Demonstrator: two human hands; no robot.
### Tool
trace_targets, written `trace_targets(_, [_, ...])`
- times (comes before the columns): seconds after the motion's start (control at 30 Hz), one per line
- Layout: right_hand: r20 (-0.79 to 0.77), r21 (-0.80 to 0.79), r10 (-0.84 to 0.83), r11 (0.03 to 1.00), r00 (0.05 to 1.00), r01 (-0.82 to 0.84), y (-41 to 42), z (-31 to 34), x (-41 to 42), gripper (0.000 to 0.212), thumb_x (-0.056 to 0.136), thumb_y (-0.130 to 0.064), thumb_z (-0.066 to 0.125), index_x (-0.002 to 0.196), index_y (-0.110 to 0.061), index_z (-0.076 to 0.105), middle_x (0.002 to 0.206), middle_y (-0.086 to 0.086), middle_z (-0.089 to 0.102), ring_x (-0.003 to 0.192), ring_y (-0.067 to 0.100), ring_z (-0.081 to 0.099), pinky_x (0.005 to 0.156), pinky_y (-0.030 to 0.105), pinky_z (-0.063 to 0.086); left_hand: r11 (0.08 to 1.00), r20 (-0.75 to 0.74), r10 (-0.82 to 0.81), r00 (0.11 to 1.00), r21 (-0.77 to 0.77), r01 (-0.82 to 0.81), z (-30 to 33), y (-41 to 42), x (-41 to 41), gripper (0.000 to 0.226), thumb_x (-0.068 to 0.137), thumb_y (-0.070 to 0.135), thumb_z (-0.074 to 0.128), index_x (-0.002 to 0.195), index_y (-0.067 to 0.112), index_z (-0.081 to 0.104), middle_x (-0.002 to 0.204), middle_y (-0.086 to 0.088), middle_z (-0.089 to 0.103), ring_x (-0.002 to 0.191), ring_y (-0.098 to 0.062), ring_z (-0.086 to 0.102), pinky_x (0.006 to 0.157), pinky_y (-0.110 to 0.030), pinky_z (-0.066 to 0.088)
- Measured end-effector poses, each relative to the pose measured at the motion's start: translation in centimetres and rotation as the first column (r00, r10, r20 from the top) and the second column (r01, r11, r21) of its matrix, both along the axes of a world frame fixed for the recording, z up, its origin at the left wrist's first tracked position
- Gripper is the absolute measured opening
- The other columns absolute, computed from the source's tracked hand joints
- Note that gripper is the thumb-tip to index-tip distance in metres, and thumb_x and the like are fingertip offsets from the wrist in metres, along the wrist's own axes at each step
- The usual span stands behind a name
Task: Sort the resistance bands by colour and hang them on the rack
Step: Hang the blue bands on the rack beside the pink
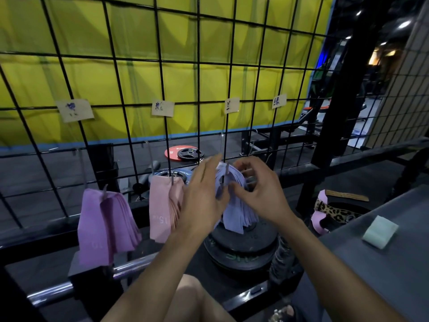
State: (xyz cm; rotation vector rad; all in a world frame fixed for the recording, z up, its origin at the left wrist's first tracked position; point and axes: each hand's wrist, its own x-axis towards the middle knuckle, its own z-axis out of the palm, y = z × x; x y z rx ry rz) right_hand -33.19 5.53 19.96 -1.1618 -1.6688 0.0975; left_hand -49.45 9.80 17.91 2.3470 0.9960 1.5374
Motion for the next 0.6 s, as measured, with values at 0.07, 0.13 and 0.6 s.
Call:
trace_targets(0.07, [-0.005, -0.047, -0.012, 0.999, 1.0, 0.012, -0.6, -0.4, -0.1, 0.027, 0.086, -0.013, 0.075, 0.107, -0.02, 0.059, 0.101, -0.007, 0.066, 0.09, 0.01, 0.065, 0.071, 0.02, 0.052, 0.998, 0.05, 0.012, 0.999, -0.061, -0.009, -1.2, -1.4, 0.0, 0.071, 0.085, 0.005, 0.071, 0.149, 0.018, 0.041, 0.147, 0.004, 0.047, 0.136, -0.012, 0.044, 0.111, -0.027, 0.039])
trace_targets(0.13, [-0.036, -0.084, -0.02, 0.996, 0.999, 0.017, -1.2, -0.9, -0.2, 0.027, 0.086, -0.015, 0.076, 0.104, -0.022, 0.057, 0.096, -0.008, 0.067, 0.084, 0.009, 0.066, 0.068, 0.017, 0.05, 0.998, 0.093, 0.038, 0.995, -0.059, -0.033, -2.3, -2.4, 0.0, 0.074, 0.083, 0.0, 0.071, 0.149, 0.016, 0.041, 0.149, 0.004, 0.046, 0.137, -0.007, 0.039, 0.114, -0.022, 0.032])
trace_targets(0.6, [-0.562, -0.296, 0.038, 0.924, 0.826, -0.243, -2.6, -1.7, 0.1, 0.023, 0.096, -0.023, 0.067, 0.118, -0.023, 0.065, 0.104, 0.002, 0.072, 0.102, 0.02, 0.07, 0.084, 0.033, 0.057, 0.984, 0.086, -0.18, 0.98, 0.009, 0.18, -4.9, -6.9, 1.1, 0.053, 0.091, 0.001, 0.068, 0.142, 0.014, 0.057, 0.149, 0.005, 0.051, 0.139, -0.006, 0.045, 0.105, -0.005, 0.032])
